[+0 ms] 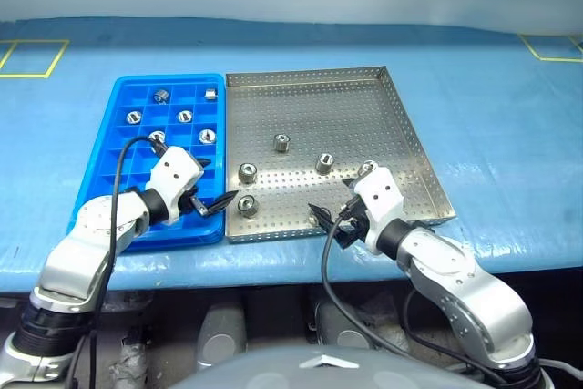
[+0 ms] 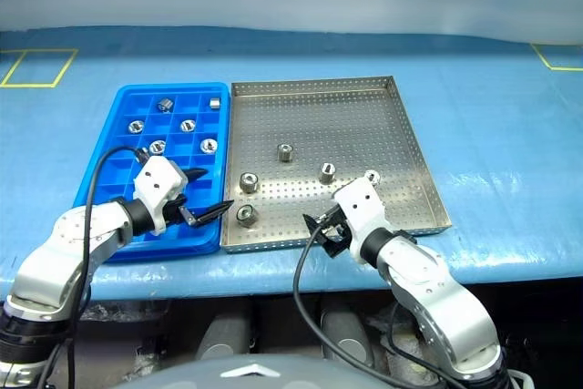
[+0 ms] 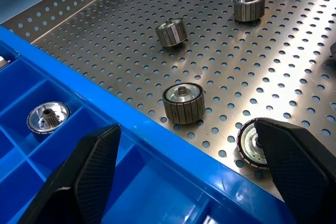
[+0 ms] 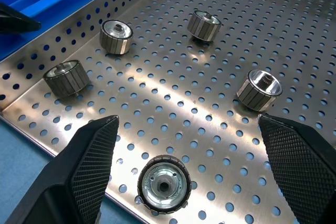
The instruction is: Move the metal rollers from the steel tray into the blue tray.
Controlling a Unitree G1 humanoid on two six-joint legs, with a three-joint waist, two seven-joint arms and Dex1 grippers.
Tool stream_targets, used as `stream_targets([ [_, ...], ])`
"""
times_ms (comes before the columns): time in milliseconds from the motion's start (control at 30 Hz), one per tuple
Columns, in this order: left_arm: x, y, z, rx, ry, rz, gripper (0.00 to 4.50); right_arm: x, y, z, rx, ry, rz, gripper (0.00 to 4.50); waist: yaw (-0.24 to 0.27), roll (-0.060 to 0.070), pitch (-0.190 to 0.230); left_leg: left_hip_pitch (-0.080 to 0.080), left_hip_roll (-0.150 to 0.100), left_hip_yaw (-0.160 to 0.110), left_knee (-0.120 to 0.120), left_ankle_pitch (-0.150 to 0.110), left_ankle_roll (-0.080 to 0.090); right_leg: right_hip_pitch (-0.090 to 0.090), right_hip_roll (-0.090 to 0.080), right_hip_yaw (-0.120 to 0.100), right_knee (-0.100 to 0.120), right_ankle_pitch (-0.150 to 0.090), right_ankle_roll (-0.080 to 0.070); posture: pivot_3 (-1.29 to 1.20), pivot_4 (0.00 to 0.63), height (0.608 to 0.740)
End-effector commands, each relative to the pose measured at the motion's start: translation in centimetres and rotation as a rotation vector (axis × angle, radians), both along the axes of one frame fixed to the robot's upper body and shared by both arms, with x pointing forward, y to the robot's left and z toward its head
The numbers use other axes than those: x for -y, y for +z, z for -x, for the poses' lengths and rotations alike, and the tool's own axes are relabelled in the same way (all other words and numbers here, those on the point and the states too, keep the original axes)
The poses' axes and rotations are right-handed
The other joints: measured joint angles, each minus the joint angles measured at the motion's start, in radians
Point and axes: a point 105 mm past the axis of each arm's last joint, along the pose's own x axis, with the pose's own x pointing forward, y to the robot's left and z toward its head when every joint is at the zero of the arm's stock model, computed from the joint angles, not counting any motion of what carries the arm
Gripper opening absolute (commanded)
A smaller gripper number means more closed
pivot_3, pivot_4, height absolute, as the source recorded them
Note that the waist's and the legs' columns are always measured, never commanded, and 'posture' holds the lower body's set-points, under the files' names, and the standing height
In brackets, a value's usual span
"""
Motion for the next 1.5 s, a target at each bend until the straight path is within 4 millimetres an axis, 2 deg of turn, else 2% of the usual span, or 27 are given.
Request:
stream_targets([
  [33, 0.1, 0.8, -0.1, 0.034, 0.000, 0.012, 4.48, 0.3, 0.7, 0.0, 0.018, -0.027, -0.028, 4.50, 0.000, 0.000, 0.000, 0.000, 0.000, 0.000, 0.000, 0.000, 0.000, 0.000, 0.000, 0.000, 0.000, 0.000, 0.000, 0.03, 0.150, 0.740],
  [233, 0.1, 1.0, -0.1, 0.036, 0.008, 0.029, 4.48, 0.3, 0.7, 0.0, 0.011, -0.029, -0.026, 4.50, -0.001, 0.000, 0.000, 0.000, 0.000, 0.000, 0.000, 0.000, 0.000, 0.000, 0.000, 0.000, 0.000, 0.000, 0.000, 0.03, 0.150, 0.740],
  [367, 1.0, 3.8, -1.0, 0.089, 0.012, 0.136, 4.48, 0.2, 0.9, -0.1, 0.021, -0.032, -0.033, 4.50, 0.004, -0.001, 0.000, 0.000, 0.000, 0.000, 0.000, 0.000, 0.000, 0.000, 0.000, 0.000, 0.000, 0.000, 0.000, 0.03, 0.150, 0.740],
  [567, 3.3, 6.0, -4.1, 0.037, -0.074, 0.122, 4.48, 0.1, 1.3, -0.6, 0.051, -0.052, -0.044, 4.50, 0.011, -0.001, 0.000, 0.000, -0.001, -0.001, 0.004, 0.000, 0.000, 0.002, 0.000, -0.001, 0.001, 0.001, 0.001, 0.03, 0.150, 0.740],
  [700, 5.9, 7.3, -7.9, 0.025, -0.160, 0.045, 4.48, 0.3, 1.5, -1.2, 0.079, -0.084, -0.046, 4.50, 0.013, -0.002, 0.001, 0.000, -0.001, -0.001, 0.004, 0.000, 0.000, 0.002, 0.000, 0.000, 0.001, 0.001, 0.002, 0.02, 0.150, 0.740],
  [900, 8.6, 5.4, -14.0, -0.042, -0.132, -0.052, 4.48, 0.5, 1.8, -1.6, 0.100, -0.141, -0.072, 4.50, 0.007, -0.001, 0.001, -0.002, -0.003, -0.002, 0.004, -0.001, 0.001, 0.002, 0.000, 0.000, 0.000, 0.002, 0.003, -0.03, 0.150, 0.740],
  [967, 9.1, 4.4, -15.1, -0.079, -0.104, -0.041, 4.48, 0.5, 1.7, -1.5, 0.096, -0.158, -0.080, 4.50, -0.003, -0.001, 0.001, -0.003, -0.003, -0.002, 0.004, -0.001, 0.003, 0.001, 0.001, 0.001, 0.000, 0.004, 0.006, -0.06, 0.150, 0.740],
  [1167, 10.4, 0.8, -14.9, -0.193, -0.173, -0.126, 4.48, 1.0, 1.4, -1.0, 0.090, -0.210, -0.090, 4.50, -0.034, -0.001, 0.001, -0.009, -0.003, -0.004, 0.004, -0.004, 0.007, -0.003, 0.000, 0.000, 0.000, 0.004, 0.004, -0.10, 0.150, 0.740],
  [1500, 9.3, -1.4, -14.4, -0.240, -0.196, -0.238, 4.48, 1.2, 1.4, -1.0, 0.094, -0.240, -0.095, 4.50, -0.050, -0.001, 0.001, -0.011, -0.004, -0.006, 0.011, -0.005, 0.008, -0.003, 0.000, 0.000, 0.002, 0.003, 0.008, -0.12, 0.150, 0.740],
])
